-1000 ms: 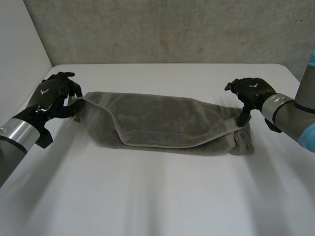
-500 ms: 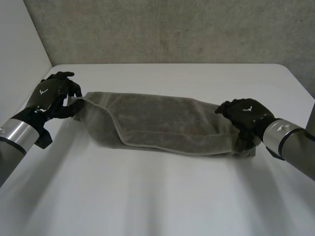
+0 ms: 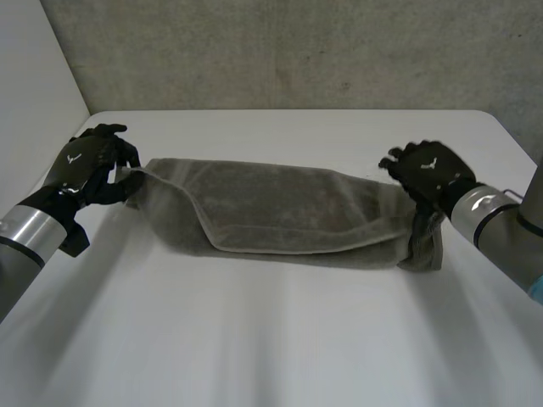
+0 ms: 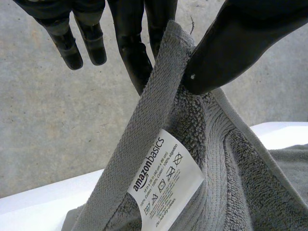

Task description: Fold the towel.

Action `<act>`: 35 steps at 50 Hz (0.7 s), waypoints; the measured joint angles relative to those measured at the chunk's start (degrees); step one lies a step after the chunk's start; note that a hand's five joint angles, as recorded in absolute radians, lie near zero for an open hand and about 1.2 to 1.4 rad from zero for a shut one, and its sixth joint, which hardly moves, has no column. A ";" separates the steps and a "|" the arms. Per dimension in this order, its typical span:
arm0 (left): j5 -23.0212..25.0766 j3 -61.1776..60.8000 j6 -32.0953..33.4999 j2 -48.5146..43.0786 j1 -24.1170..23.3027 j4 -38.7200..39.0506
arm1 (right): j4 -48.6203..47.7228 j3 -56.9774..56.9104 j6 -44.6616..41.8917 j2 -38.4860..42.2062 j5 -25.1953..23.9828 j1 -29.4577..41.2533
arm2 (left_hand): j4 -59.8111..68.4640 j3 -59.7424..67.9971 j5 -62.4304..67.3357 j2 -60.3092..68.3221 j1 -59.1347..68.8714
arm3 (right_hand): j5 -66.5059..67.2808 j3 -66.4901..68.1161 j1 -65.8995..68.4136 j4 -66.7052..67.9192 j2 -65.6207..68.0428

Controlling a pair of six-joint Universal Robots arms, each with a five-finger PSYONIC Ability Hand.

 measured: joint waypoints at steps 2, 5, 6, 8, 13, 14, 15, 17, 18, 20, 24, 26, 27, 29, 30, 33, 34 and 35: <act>0.00 0.00 -0.04 0.00 0.04 0.00 | -0.38 0.13 1.53 -0.61 0.46 0.18 | 0.00 0.00 0.00 0.00 0.00 | 0.00 0.00 0.00 0.00 0.00; 0.00 0.00 -0.09 0.00 0.15 -0.02 | -0.45 1.44 1.99 -1.11 0.60 0.65 | 0.00 0.00 0.00 0.00 0.00 | 0.00 0.00 -0.18 0.00 0.00; 0.00 -0.01 -0.10 0.01 0.19 -0.03 | -0.45 2.33 1.47 -1.18 0.52 0.89 | 0.00 0.00 0.00 0.00 0.00 | 0.00 0.00 -0.22 0.00 0.00; 0.03 -0.02 -0.12 0.01 0.25 -0.05 | -0.49 3.93 -0.05 -1.16 0.24 1.25 | 0.00 0.00 0.00 0.00 0.00 | 0.00 0.00 -0.23 0.00 0.00; 0.07 -0.07 -0.21 0.01 0.37 -0.08 | -0.65 8.43 -8.59 0.13 -0.45 2.11 | 0.00 0.00 0.00 0.00 0.00 | 0.00 0.00 -0.24 0.00 0.00; 0.07 -0.07 -0.22 0.01 0.37 -0.08 | -0.68 8.78 -9.69 0.36 -0.48 2.14 | 0.00 0.00 0.00 0.00 0.00 | 0.00 0.00 -0.24 0.00 0.00; 0.08 -0.08 -0.24 0.00 0.35 -0.09 | -0.81 9.15 -11.34 0.74 -0.49 2.14 | 0.00 0.00 0.00 0.00 0.00 | 0.00 0.00 -0.24 0.00 0.00; 0.08 -0.08 -0.26 0.01 0.31 -0.09 | -1.05 9.19 -12.88 1.17 -0.45 2.07 | 0.00 0.00 0.00 0.00 0.00 | 0.00 0.00 -0.23 0.00 0.00; 0.09 -0.09 -0.27 0.00 0.26 -0.09 | -1.21 8.91 -13.14 1.34 -0.40 2.01 | 0.00 0.00 0.00 0.00 0.00 | 0.01 0.00 -0.13 0.00 0.00; 0.09 -0.09 -0.28 0.01 0.20 -0.09 | -1.41 8.24 -12.78 1.50 -0.34 1.91 | 0.00 0.00 0.00 0.00 0.00 | 0.05 0.00 -0.06 0.00 0.00; 0.09 -0.14 -0.28 0.06 0.11 -0.09 | -1.67 6.72 -10.29 1.46 -0.29 1.85 | 0.00 0.00 0.00 0.00 0.00 | 0.16 0.00 0.18 0.00 0.07; 0.09 -0.15 -0.28 0.07 0.14 -0.09 | -1.75 6.26 -9.14 1.32 -0.28 1.92 | 0.00 0.00 0.00 0.00 0.00 | 1.47 0.00 1.72 0.00 0.90; 0.08 -0.16 -0.28 0.08 0.17 -0.10 | -1.79 6.02 -8.47 1.18 -0.25 2.00 | 0.00 0.00 0.00 0.00 0.00 | 3.77 0.00 3.62 0.00 2.40; 0.08 -0.18 -0.28 0.08 0.24 -0.12 | -1.83 5.83 -7.79 0.91 -0.19 2.14 | 0.00 0.00 0.00 0.00 0.00 | 8.33 0.00 7.79 0.00 6.22; 0.09 -0.20 -0.26 0.09 0.28 -0.15 | -1.85 5.76 -7.47 0.69 -0.13 2.23 | 0.00 0.00 0.00 0.00 0.00 | 10.89 0.00 9.97 0.00 8.98; 0.09 -0.33 -0.22 0.14 0.37 -0.20 | -1.84 5.75 -7.06 0.27 0.05 2.39 | 0.00 0.00 0.00 0.00 0.00 | 17.35 0.00 16.60 0.00 16.15; 0.09 -0.49 -0.17 0.22 0.41 -0.23 | -1.83 5.78 -6.93 0.10 0.15 2.44 | 0.00 0.00 0.00 0.00 0.00 | 20.92 0.00 20.49 0.00 20.03; 0.10 -0.59 -0.14 0.29 0.43 -0.24 | -1.82 5.80 -6.86 0.00 0.22 2.46 | 0.00 0.00 0.00 0.00 0.00 | 22.17 0.00 21.61 0.00 21.11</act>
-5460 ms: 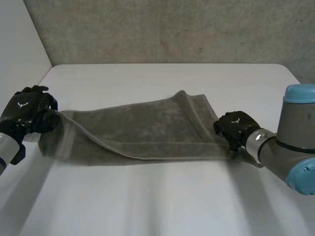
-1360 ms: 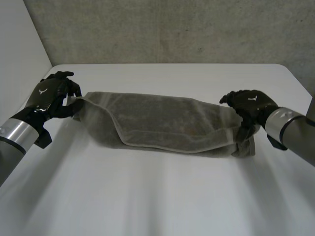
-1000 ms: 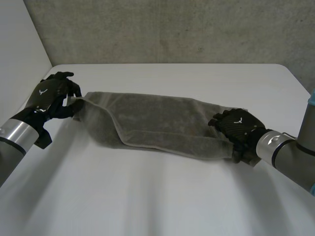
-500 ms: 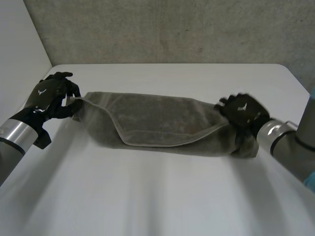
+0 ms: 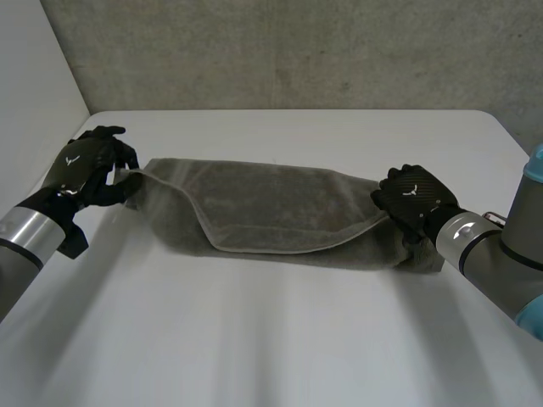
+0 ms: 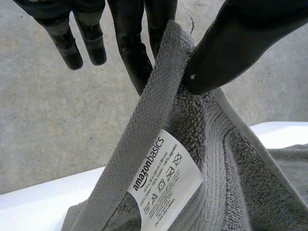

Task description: Fold the towel.

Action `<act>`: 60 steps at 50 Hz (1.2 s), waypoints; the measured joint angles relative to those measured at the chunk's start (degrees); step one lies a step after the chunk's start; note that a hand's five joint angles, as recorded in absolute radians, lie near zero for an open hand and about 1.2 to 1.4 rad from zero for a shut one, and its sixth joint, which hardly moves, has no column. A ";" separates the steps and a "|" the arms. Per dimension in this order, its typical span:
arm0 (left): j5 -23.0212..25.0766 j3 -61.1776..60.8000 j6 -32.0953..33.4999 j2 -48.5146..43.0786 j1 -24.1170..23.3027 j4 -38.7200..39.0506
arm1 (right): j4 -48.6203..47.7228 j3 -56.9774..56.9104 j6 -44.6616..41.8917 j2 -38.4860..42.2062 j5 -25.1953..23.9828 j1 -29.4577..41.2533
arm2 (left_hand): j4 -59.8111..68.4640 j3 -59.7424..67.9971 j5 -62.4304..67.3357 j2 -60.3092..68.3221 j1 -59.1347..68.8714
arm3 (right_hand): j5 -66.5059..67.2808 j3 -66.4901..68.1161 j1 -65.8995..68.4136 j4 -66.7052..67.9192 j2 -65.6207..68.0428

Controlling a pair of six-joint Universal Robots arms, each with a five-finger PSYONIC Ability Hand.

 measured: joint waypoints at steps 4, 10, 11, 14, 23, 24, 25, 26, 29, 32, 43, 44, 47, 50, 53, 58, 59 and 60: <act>0.04 -0.77 0.17 0.62 0.06 -0.03 | 0.24 0.13 0.33 -0.39 0.34 -0.03 | 0.00 0.00 0.00 0.00 0.00 | 9.13 0.00 9.76 0.00 9.64; 0.13 -2.14 0.42 2.04 0.07 0.00 | 0.80 0.30 0.60 -0.71 0.60 -0.43 | 0.00 0.00 0.00 0.00 0.00 | 16.57 0.00 17.33 0.00 16.73; 0.16 -2.42 0.46 2.36 0.07 0.01 | 0.93 0.32 0.63 -0.75 0.62 -0.52 | 0.00 0.00 0.00 0.00 0.00 | 16.75 0.00 17.60 0.00 16.86; 0.21 -2.95 0.54 3.00 0.15 0.04 | 1.18 0.31 0.64 -0.88 0.63 -0.67 | 0.00 0.00 0.00 0.00 0.00 | 17.59 0.00 18.45 0.00 17.55; 0.30 -3.71 0.55 3.63 1.12 -0.02 | 2.64 0.19 0.59 -1.64 0.54 -2.50 | 0.00 0.00 0.00 0.00 0.00 | 41.29 0.00 40.99 0.00 39.76; 0.31 -3.74 0.55 3.68 1.20 -0.06 | 2.87 0.19 0.60 -1.69 0.54 -2.73 | 0.00 0.00 0.00 0.00 0.00 | 41.29 0.00 40.99 0.00 39.76; 0.32 -3.82 0.53 3.84 1.41 -0.18 | 3.69 0.25 0.65 -1.89 0.47 -3.37 | 0.00 0.00 0.00 0.00 0.00 | 41.29 0.00 40.99 0.00 39.79; 0.32 -3.89 0.52 4.05 1.56 -0.36 | 4.72 0.34 0.73 -2.22 0.36 -3.99 | 0.00 0.00 0.00 0.00 0.00 | 41.29 0.00 41.05 0.00 39.79; 0.38 -4.13 0.49 5.00 1.95 -1.21 | 7.96 0.60 1.15 -3.84 0.09 -5.35 | 0.00 0.00 0.00 0.00 0.00 | 41.29 0.00 40.99 0.00 39.79; 0.52 -4.49 0.48 6.64 2.53 -2.91 | 12.05 0.78 1.92 -6.72 -0.19 -6.63 | 0.00 0.00 0.00 0.00 0.00 | 41.29 0.00 41.06 0.00 39.80; 1.58 -7.47 0.55 11.79 7.32 -8.99 | 27.53 -0.76 3.71 -12.96 -6.25 -13.56 | 0.00 0.00 0.00 0.00 0.00 | 41.29 0.00 40.99 0.00 39.81; 1.88 -7.98 0.55 11.91 7.79 -9.17 | 28.41 -0.87 3.80 -13.07 -7.42 -14.00 | 0.00 0.00 0.00 0.00 0.00 | 41.29 0.00 40.99 0.00 39.81; 2.73 -9.02 0.57 12.13 8.92 -9.36 | 29.69 -0.94 4.12 -13.55 -9.89 -14.63 | 0.00 0.00 0.00 0.00 0.00 | 41.29 0.00 40.99 0.00 39.81; 3.69 -9.78 0.56 12.78 10.30 -9.45 | 29.75 -0.78 4.82 -14.75 -11.65 -14.94 | 0.00 0.00 0.00 0.00 0.00 | 41.29 0.00 41.00 0.00 39.81; 4.79 -10.08 0.44 14.34 12.19 -9.74 | 29.19 -0.61 5.81 -16.43 -12.64 -15.28 | 0.00 0.00 0.00 0.00 0.00 | 41.29 0.00 41.00 0.00 39.81; 6.57 -10.01 0.04 17.66 15.32 -11.15 | 28.42 -0.66 6.69 -19.78 -13.03 -16.66 | 0.00 0.00 0.00 0.00 0.00 | 41.29 0.00 41.00 0.00 39.82; 6.99 -9.99 -0.02 18.44 15.93 -11.61 | 28.32 -0.73 6.71 -20.56 -13.02 -17.06 | 0.00 0.00 0.00 0.00 0.00 | 41.29 0.00 41.00 0.00 39.82; 7.27 -9.99 -0.06 18.92 16.29 -11.93 | 28.30 -0.76 6.70 -21.04 -13.00 -17.32 | 0.00 0.00 0.00 0.00 0.00 | 41.29 0.00 41.00 0.00 39.82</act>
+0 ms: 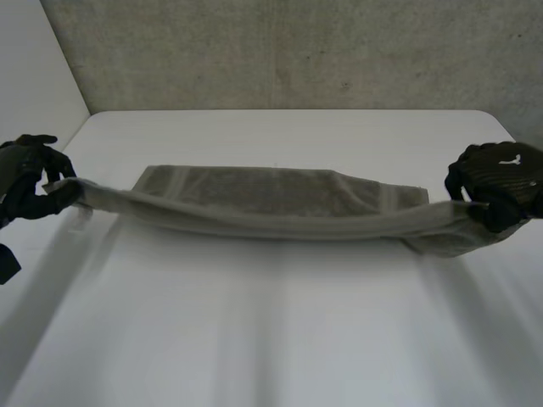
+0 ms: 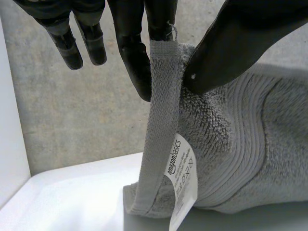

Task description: Fold the towel.

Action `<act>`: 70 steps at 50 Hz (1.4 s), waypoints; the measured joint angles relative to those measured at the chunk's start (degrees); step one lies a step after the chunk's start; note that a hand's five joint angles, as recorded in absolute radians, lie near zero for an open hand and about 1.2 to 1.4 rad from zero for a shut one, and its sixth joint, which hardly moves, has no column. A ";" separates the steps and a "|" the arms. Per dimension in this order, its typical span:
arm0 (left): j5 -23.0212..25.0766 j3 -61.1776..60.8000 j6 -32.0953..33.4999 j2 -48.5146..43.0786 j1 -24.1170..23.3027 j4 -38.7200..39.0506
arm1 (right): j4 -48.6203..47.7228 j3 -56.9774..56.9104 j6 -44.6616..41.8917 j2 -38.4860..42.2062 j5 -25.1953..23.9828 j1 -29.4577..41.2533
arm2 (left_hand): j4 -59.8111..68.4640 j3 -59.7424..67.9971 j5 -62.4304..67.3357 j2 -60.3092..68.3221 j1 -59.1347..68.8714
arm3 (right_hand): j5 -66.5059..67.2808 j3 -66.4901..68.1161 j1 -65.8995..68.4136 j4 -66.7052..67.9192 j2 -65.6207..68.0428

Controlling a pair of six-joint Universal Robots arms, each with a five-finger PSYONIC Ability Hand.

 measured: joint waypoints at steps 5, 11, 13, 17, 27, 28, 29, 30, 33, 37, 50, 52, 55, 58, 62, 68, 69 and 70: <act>1.32 -0.05 -0.09 2.49 1.98 -2.03 | 0.04 -0.06 -0.83 -1.82 0.21 -1.78 | 0.00 0.00 0.00 0.00 0.00 | 0.00 0.00 0.00 0.00 0.00; 1.74 -0.18 -0.04 3.14 3.84 -2.91 | 0.14 1.60 -3.84 -0.90 0.68 -3.38 | 0.00 0.00 0.00 0.00 0.00 | 0.00 0.00 0.01 0.00 0.00; 1.80 -0.25 -0.02 3.00 4.42 -2.97 | 0.12 2.52 -5.10 -0.02 0.87 -3.67 | 0.00 0.00 0.00 0.00 0.00 | 0.00 0.00 0.01 0.00 0.00; 2.07 -0.50 0.01 2.41 5.45 -2.93 | -0.01 4.76 -7.55 2.34 1.07 -4.11 | 0.00 0.00 0.00 0.00 -0.01 | 0.01 0.00 0.01 0.00 0.01; 3.25 -1.47 0.07 0.87 6.15 -2.77 | -0.37 8.19 -9.01 5.98 0.36 -5.44 | 0.00 0.00 0.00 0.00 -0.01 | 0.11 0.00 0.01 0.00 0.87; 3.29 -1.51 0.07 0.87 6.11 -2.79 | -0.32 8.24 -8.99 5.86 0.34 -5.67 | 0.00 0.00 0.00 0.00 -0.01 | 0.11 0.00 0.01 0.00 0.87; 3.32 -1.54 0.05 0.94 6.06 -2.82 | -0.22 8.25 -8.96 5.62 0.37 -5.87 | 0.00 0.00 0.00 0.00 -0.01 | 0.11 0.00 0.01 0.00 0.87; 3.33 -1.55 0.04 0.97 6.04 -2.83 | -0.17 8.24 -8.94 5.44 0.39 -5.95 | 0.00 0.00 0.00 0.00 -0.01 | 0.11 0.00 0.01 0.00 0.87; 3.38 -1.53 -0.01 1.52 5.87 -3.16 | 0.35 7.90 -8.75 2.94 0.46 -6.53 | 0.00 0.00 0.00 0.00 -0.01 | 0.11 0.00 0.01 0.00 0.87; 3.77 -1.33 -0.06 2.84 5.77 -4.29 | 1.46 6.78 -8.70 -1.12 0.18 -7.54 | 0.00 0.00 0.00 0.00 -0.01 | 0.11 0.00 0.01 0.00 0.87; 3.33 2.68 0.21 -1.88 2.38 -5.11 | 2.92 -3.82 -8.69 5.23 -1.69 -5.02 | 0.00 0.00 0.00 0.00 -0.01 | 0.72 0.00 0.01 0.00 0.89; 2.14 4.20 0.29 -4.11 0.86 -5.05 | 2.87 -6.51 -8.65 8.49 -0.79 -3.09 | 0.00 0.00 0.00 0.00 -0.01 | 0.77 0.00 0.01 0.00 0.89; -1.93 8.39 0.52 -9.62 -3.10 -4.97 | 2.74 -11.39 -8.66 14.27 1.58 0.54 | 0.00 0.00 0.00 0.00 -0.01 | 0.82 0.00 0.01 0.00 0.89; -6.90 13.68 1.02 -15.90 -7.31 -4.96 | 2.27 -16.29 -8.69 20.01 4.14 3.59 | 0.00 0.00 0.00 0.00 -0.01 | 0.83 0.00 0.01 0.00 0.89; -11.45 19.55 1.93 -22.32 -10.80 -5.00 | 0.73 -21.04 -8.56 25.48 5.97 5.58 | 0.00 0.00 0.00 0.00 -0.01 | 0.83 0.00 0.01 0.00 0.89; -16.53 30.12 3.56 -32.47 -14.93 -5.32 | -5.13 -27.85 -8.26 33.14 7.54 7.42 | 0.00 0.00 0.00 0.00 -0.01 | 0.84 0.00 0.01 0.00 0.89; -16.99 31.15 3.65 -33.40 -15.29 -5.36 | -5.71 -28.56 -8.24 33.89 7.69 7.56 | 0.00 0.00 0.00 0.00 -0.01 | 0.84 0.00 0.01 0.00 0.89; -17.66 32.51 3.74 -34.66 -15.75 -5.39 | -6.49 -29.62 -8.21 35.04 7.90 7.74 | 0.00 0.00 0.00 0.00 -0.01 | 0.84 0.00 0.01 0.00 0.89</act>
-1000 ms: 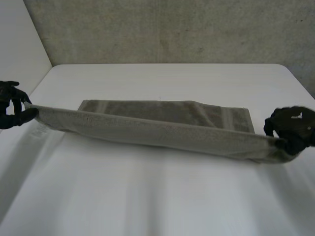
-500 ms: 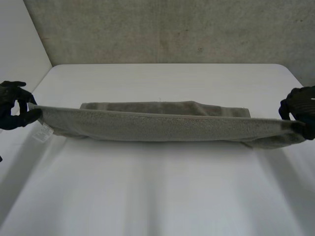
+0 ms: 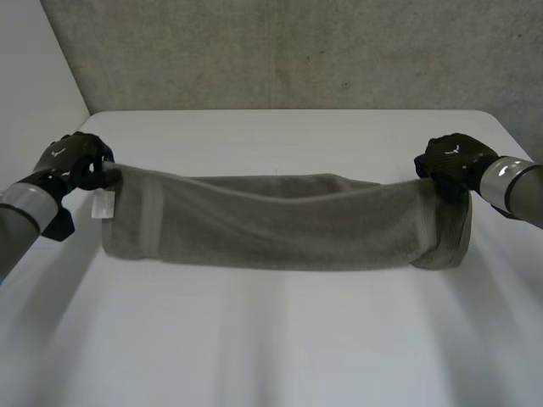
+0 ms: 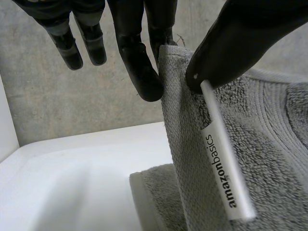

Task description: Fold the towel.

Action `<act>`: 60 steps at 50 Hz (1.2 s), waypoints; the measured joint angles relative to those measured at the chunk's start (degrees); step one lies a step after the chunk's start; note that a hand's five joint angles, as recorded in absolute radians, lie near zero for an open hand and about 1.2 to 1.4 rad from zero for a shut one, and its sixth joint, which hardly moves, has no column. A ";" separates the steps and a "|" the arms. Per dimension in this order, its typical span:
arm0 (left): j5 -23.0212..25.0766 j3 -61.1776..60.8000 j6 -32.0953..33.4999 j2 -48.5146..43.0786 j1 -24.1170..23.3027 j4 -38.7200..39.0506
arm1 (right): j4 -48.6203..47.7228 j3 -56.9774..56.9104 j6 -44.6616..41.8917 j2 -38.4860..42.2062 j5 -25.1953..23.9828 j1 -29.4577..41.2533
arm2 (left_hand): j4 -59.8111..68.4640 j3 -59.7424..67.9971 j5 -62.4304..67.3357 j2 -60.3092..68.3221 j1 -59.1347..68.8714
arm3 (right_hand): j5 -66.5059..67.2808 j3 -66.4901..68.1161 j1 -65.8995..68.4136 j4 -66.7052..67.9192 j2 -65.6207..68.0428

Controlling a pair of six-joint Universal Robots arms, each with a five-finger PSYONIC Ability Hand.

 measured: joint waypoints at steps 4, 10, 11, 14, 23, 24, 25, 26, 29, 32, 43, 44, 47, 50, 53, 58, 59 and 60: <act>-3.15 5.30 0.19 -4.79 -1.47 -0.06 | -1.86 -3.78 0.00 3.82 0.67 0.69 | 0.00 0.00 0.00 0.00 0.00 | 0.00 0.00 0.00 0.00 0.00; -5.91 11.09 0.20 -9.92 -2.57 -0.18 | -2.80 -9.45 -0.04 9.32 1.55 1.57 | 0.00 0.00 0.00 0.00 0.00 | 0.00 0.00 0.00 0.00 0.00; -6.19 12.04 0.19 -10.77 -2.72 -0.21 | -2.98 -10.51 -0.05 10.36 1.66 1.73 | 0.00 0.00 0.00 0.00 0.00 | 0.00 0.00 0.00 0.00 0.00; -6.63 14.25 0.16 -12.72 -3.13 -0.25 | -3.64 -12.90 -0.05 12.70 1.92 2.21 | 0.00 0.00 0.00 0.00 0.00 | 0.00 0.00 0.00 0.00 0.00; -7.51 19.89 0.19 -16.58 -4.02 -0.37 | -6.50 -17.81 0.02 16.90 2.79 3.04 | 0.00 0.00 0.00 0.00 0.00 | 0.00 0.00 0.00 0.00 0.00; -7.59 20.54 0.20 -16.99 -4.08 -0.43 | -6.67 -18.37 0.02 17.33 2.89 3.05 | 0.00 0.00 0.00 0.00 0.00 | 0.00 0.00 0.00 0.00 0.00; -7.65 21.17 0.21 -17.35 -4.13 -0.50 | -6.82 -18.98 0.03 17.75 2.97 3.05 | 0.00 0.00 0.00 0.00 0.00 | 0.00 0.00 0.00 0.00 0.00; -7.67 21.45 0.21 -17.51 -4.15 -0.56 | -6.89 -19.33 0.03 17.98 3.01 3.05 | 0.00 0.00 0.00 0.00 0.00 | 0.00 0.00 0.00 0.00 0.00; -7.76 23.12 0.23 -18.46 -4.25 -1.01 | -7.12 -20.95 0.02 19.15 3.16 3.03 | 0.00 0.00 0.00 0.00 0.00 | 0.00 0.00 0.00 0.00 0.00; -7.87 24.72 0.23 -19.46 -4.33 -1.60 | -7.25 -22.72 -0.02 20.56 3.26 3.01 | 0.00 0.00 0.00 0.00 0.00 | 0.00 0.00 0.00 0.00 0.00; -9.29 27.92 0.87 -22.70 -4.54 -2.21 | -7.34 -25.95 -0.05 24.28 3.58 3.39 | 0.00 0.00 0.00 0.00 0.00 | 0.00 0.00 0.00 0.00 0.00; -9.33 27.98 0.92 -22.82 -4.55 -2.21 | -7.39 -25.99 -0.05 24.41 3.68 3.44 | 0.00 0.00 0.00 0.00 0.00 | -2.70 0.00 -2.38 0.00 -2.41; -9.42 28.15 1.11 -23.21 -4.66 -2.30 | -7.91 -25.97 -0.06 24.84 4.38 3.64 | 0.00 0.00 -5.10 -6.19 -4.72 | -17.84 0.00 -17.13 0.00 -17.68; -9.41 28.17 1.21 -23.29 -4.85 -2.64 | -9.36 -25.51 -0.06 24.91 5.59 3.83 | 0.00 0.00 -32.68 -33.95 -31.95 | -33.68 0.00 -32.76 0.00 -32.17; -9.41 28.12 1.22 -23.00 -5.13 -3.35 | -11.63 -24.58 -0.06 24.50 6.93 4.01 | 0.00 0.00 -56.28 -55.87 -52.87 | -51.17 0.00 -47.41 0.00 -47.25; -9.51 27.20 1.19 -20.92 -5.63 -4.19 | -15.38 -21.38 0.00 21.85 8.02 4.51 | 0.00 0.00 -64.11 -62.38 -57.87 | -64.34 0.00 -61.53 0.00 -61.55; -9.53 26.79 1.17 -20.18 -5.75 -4.25 | -16.36 -20.19 0.05 20.74 8.11 4.67 | 0.00 0.00 -64.11 -62.39 -57.87 | -64.34 0.00 -62.01 0.00 -61.85; -9.55 26.31 1.15 -19.32 -5.85 -4.28 | -17.38 -18.91 0.13 19.50 8.17 4.81 | 0.00 0.00 -64.11 -62.42 -57.87 | -64.34 0.00 -62.16 0.00 -61.85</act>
